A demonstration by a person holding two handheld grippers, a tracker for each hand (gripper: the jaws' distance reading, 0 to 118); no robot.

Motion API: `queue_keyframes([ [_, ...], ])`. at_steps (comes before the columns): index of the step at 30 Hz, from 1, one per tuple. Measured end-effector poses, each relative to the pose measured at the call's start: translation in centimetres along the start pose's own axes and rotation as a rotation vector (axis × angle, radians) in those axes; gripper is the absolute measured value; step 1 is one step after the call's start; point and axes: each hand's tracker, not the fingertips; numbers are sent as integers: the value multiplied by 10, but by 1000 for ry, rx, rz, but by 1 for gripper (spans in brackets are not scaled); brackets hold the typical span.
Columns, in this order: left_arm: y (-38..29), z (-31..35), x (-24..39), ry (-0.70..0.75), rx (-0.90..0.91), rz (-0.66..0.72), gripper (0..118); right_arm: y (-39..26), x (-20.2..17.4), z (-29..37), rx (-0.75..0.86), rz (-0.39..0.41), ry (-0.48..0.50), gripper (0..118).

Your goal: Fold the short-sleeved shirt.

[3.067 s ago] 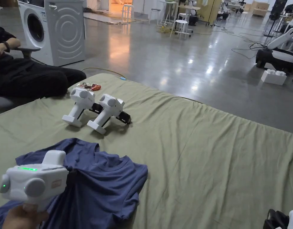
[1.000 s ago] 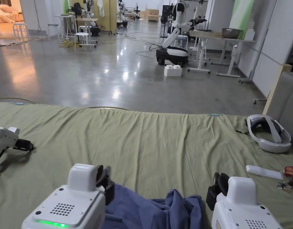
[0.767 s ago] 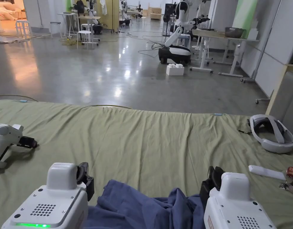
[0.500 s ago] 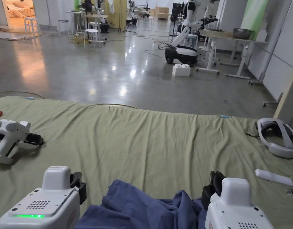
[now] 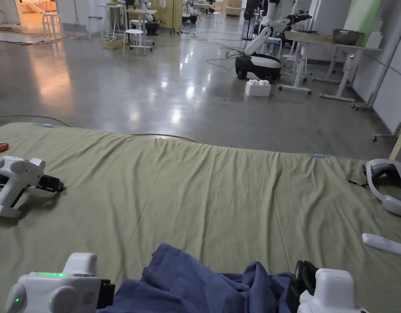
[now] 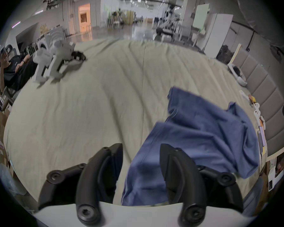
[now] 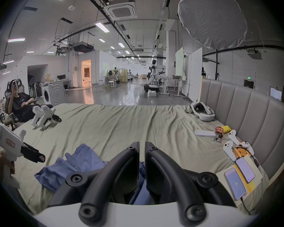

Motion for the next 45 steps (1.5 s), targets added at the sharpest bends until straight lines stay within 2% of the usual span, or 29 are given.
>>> queue_keyframes([
  [2,-6,-14,-8,15,-61,35,69,-6,3,-6,-26,-5,-1,9],
  [8,-29,-55,-15,44,-239,39,69,-20,6,-17,-96,-22,-4,9],
  [11,-38,-31,6,75,-159,2,66,-27,8,-19,-125,-13,-7,9],
  [15,-37,-47,6,67,-153,-62,45,-35,14,-28,-172,0,-16,9],
  [16,-38,-47,9,88,-152,-92,28,-36,16,-33,-190,2,-20,9],
  [17,-41,-41,14,101,-146,-110,17,-37,19,-37,-209,3,-27,9],
  [19,-45,-29,20,79,-146,-116,7,-38,26,-47,-244,-6,-50,9],
  [21,-45,-21,15,52,-132,-105,6,-36,35,-61,-281,-25,-60,21],
  [22,-41,-23,7,33,-125,-94,5,-34,42,-67,-290,-46,-47,35],
  [23,-40,-16,4,17,-104,-78,5,-33,49,-74,-307,-66,-24,56],
  [24,-39,-10,2,3,-82,-67,5,-30,53,-81,-328,-67,-22,67],
  [25,-37,-5,2,-10,-57,-69,5,-27,57,-90,-351,-62,-27,71],
  [27,-35,7,0,-35,-18,-60,5,-26,62,-109,-380,-38,-21,72],
  [28,-36,-11,6,-27,-18,-64,5,-26,63,-121,-417,-21,-24,72],
  [29,-35,-11,6,-35,-13,-63,5,-26,64,-133,-465,-13,-17,72],
  [34,-31,-19,-5,-47,0,-90,5,-45,67,-190,-646,-83,62,72],
  [36,-37,-23,-4,-45,-9,-98,5,-57,64,-206,-728,-73,83,66],
  [37,-41,-25,-5,-52,-12,-100,5,-63,61,-212,-750,-58,93,58],
  [38,-40,-17,6,-57,-18,-99,5,-69,60,-215,-760,-50,108,36],
  [39,-42,-17,9,-56,-23,-97,5,-75,59,-217,-772,-48,115,21],
  [42,-48,-2,24,-38,-23,-105,5,-79,56,-209,-727,-28,94,12],
  [45,-50,10,32,-45,-19,-93,5,-73,58,-192,-655,-36,106,10],
])
